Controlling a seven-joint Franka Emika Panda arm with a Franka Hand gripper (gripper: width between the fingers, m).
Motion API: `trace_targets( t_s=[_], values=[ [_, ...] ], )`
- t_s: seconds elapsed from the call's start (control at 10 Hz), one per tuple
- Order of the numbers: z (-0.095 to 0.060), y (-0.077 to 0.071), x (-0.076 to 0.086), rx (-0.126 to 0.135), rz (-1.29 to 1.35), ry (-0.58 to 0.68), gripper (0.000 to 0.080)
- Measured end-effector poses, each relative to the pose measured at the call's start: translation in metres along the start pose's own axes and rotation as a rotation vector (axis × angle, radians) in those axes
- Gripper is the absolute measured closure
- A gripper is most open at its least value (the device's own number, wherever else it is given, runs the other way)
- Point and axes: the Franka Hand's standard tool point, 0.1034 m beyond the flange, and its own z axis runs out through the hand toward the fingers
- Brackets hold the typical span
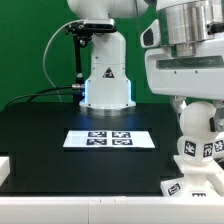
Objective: Assemble lamp
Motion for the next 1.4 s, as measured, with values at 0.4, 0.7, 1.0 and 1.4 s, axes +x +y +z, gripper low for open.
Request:
trace_targets(
  t_s=[0.4, 0.7, 1.0, 1.4],
  values=[
    [-0.0021, -0.0020, 0.0047, 0.000, -0.466, 0.009, 0.0103],
    [0.0004, -0.0030, 0.0002, -0.024, -0.773, 0.016, 0.0101],
    [-0.0005, -0.0020, 0.0042, -0.081, -1.166, 0.045, 0.0101],
    [0.0015, -0.0032, 0.0043, -0.129, -1.394, 0.059, 0.0233]
  ],
)
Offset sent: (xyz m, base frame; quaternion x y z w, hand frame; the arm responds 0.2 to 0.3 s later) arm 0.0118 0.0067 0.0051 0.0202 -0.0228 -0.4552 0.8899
